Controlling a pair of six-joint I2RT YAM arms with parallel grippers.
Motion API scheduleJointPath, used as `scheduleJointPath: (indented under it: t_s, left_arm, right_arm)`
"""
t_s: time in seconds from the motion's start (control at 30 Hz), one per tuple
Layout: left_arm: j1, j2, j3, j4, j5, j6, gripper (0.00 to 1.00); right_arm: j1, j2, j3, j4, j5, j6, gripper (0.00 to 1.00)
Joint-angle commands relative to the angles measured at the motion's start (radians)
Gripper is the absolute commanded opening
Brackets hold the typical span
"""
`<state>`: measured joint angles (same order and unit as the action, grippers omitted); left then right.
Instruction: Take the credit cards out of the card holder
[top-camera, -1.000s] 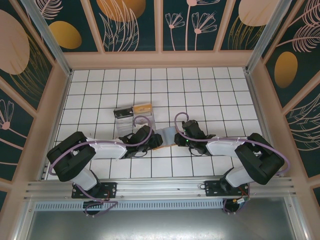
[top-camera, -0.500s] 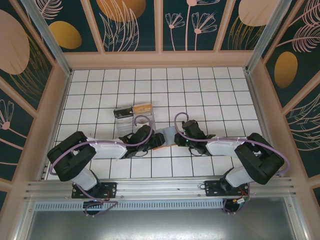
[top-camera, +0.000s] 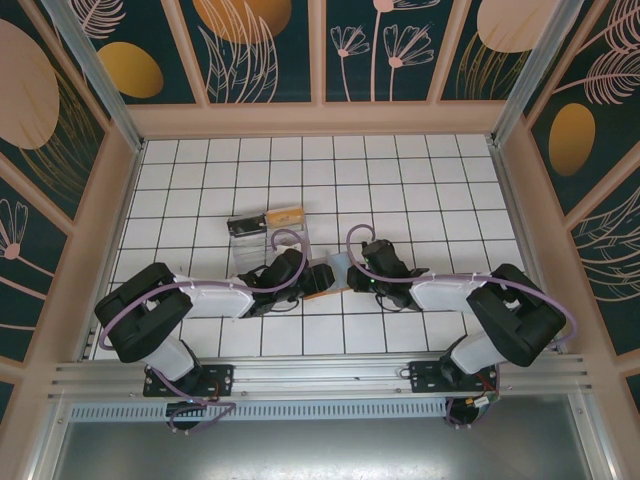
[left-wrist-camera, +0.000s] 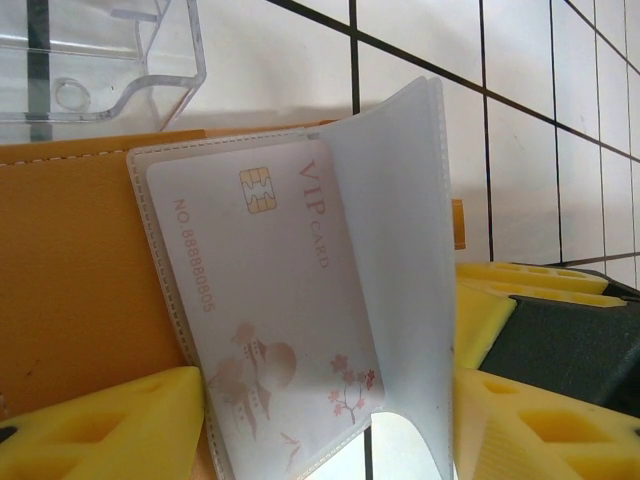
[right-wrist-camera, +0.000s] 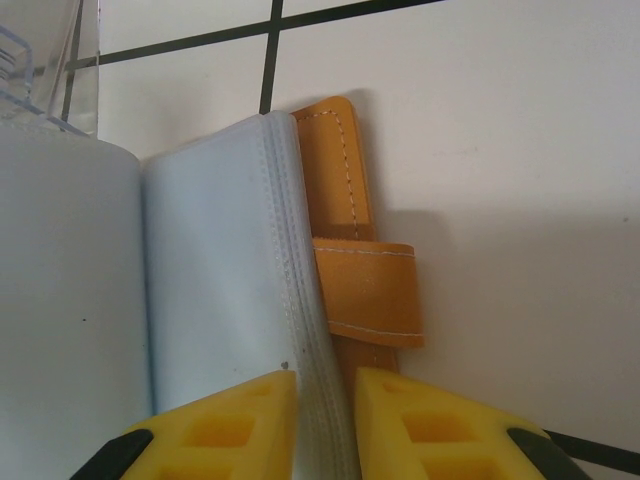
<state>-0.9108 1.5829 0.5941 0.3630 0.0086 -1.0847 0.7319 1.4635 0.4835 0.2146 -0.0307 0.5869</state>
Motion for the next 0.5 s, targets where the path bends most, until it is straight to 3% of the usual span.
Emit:
scheduleJointPath:
  t_s: [0.0, 0.27, 0.33, 0.47]
  left_arm:
    - [-0.003, -0.008, -0.002, 0.017, 0.006, 0.016, 0.65]
    - [-0.003, -0.021, -0.009, 0.009, -0.002, 0.02, 0.87]
    - [-0.003, -0.033, -0.012, 0.005, -0.009, 0.022, 0.98]
    - [-0.003, -0.053, -0.012, -0.009, -0.012, 0.032, 0.99]
  right_arm:
    - [0.016, 0.039, -0.011, -0.058, -0.02, 0.022, 0.25]
    - [0.016, 0.023, -0.014, -0.063, -0.011, 0.024, 0.26]
    - [0.017, 0.023, -0.014, -0.064, -0.011, 0.025, 0.26]
    - [0.016, 0.022, -0.016, -0.062, -0.008, 0.028, 0.26]
